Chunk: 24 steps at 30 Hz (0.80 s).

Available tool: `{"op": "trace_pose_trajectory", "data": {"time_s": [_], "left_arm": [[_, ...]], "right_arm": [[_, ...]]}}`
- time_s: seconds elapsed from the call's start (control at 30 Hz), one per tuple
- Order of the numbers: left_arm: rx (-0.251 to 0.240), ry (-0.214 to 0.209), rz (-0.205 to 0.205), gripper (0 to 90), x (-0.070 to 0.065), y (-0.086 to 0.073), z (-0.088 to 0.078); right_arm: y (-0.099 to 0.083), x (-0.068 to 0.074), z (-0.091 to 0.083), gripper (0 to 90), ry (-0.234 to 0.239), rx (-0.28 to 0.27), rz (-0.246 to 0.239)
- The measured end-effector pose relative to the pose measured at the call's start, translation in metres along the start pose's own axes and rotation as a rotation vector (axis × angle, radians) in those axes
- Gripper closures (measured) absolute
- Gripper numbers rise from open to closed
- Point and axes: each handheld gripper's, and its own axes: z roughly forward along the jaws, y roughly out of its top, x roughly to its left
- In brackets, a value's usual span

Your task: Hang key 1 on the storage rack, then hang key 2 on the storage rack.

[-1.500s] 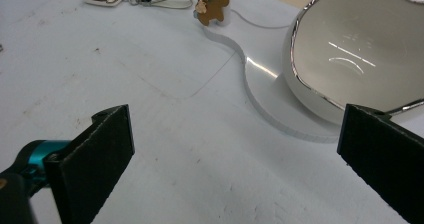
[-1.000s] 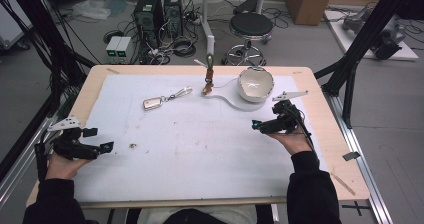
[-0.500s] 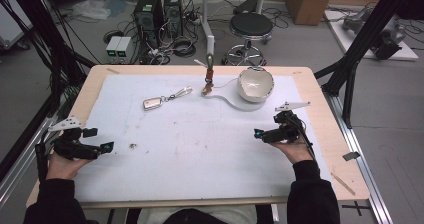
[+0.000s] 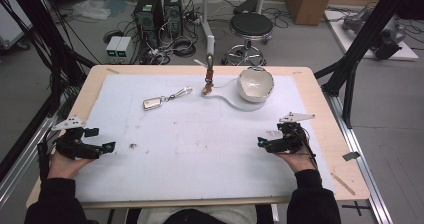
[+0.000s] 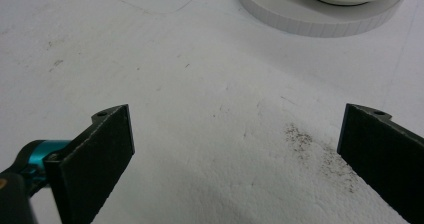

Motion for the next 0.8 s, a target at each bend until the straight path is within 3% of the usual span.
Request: {"op": "trace_pose_trajectory", "data": {"time_s": [0.27,0.6,0.8], "left_arm": [[0.018,0.007,0.01,1.7,-0.001,0.007,0.006],[0.056,-0.008,0.064,1.8,-0.005,0.028,0.02],[0.062,-0.008,0.07,1.7,-0.003,0.037,0.025]], "right_arm": [[-0.007,0.001,-0.004,0.7,0.003,-0.034,-0.005],[-0.016,0.005,-0.008,0.7,0.004,-0.03,-0.025],[-0.019,0.006,-0.01,0.7,-0.001,-0.022,-0.032]]}}
